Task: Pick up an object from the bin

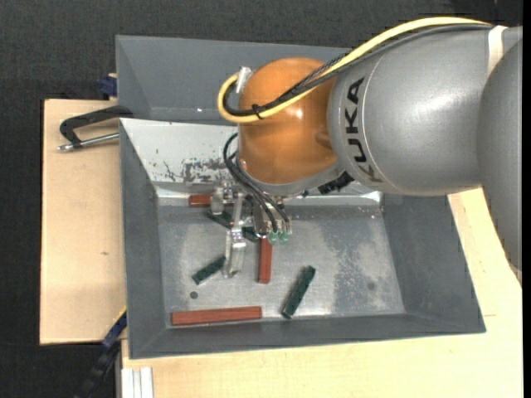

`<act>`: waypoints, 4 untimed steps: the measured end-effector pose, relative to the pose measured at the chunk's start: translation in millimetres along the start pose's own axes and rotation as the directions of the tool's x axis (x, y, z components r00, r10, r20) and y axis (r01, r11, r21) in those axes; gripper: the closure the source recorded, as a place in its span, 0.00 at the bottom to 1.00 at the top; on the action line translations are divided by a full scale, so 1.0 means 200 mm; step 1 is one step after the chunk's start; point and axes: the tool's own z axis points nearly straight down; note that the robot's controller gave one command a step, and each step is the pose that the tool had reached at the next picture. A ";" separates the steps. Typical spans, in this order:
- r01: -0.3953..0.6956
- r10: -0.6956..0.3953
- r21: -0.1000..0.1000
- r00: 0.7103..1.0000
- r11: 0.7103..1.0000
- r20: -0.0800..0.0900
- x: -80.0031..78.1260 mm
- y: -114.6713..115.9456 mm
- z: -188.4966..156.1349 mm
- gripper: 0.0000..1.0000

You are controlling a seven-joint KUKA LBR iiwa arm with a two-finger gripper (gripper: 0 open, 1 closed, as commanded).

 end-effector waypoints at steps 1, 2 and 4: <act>0.229 -0.229 0.000 0.973 0.973 -0.008 -0.04 -0.08 0.16 0.00; 0.384 -0.384 0.001 0.923 0.923 -0.003 -0.14 -0.14 0.31 0.00; 0.509 -0.509 -0.003 0.861 0.861 -0.002 -0.14 -0.22 0.62 1.00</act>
Offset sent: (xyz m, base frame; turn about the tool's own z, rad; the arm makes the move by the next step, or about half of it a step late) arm 0.0473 -0.0348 -0.0946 -0.3057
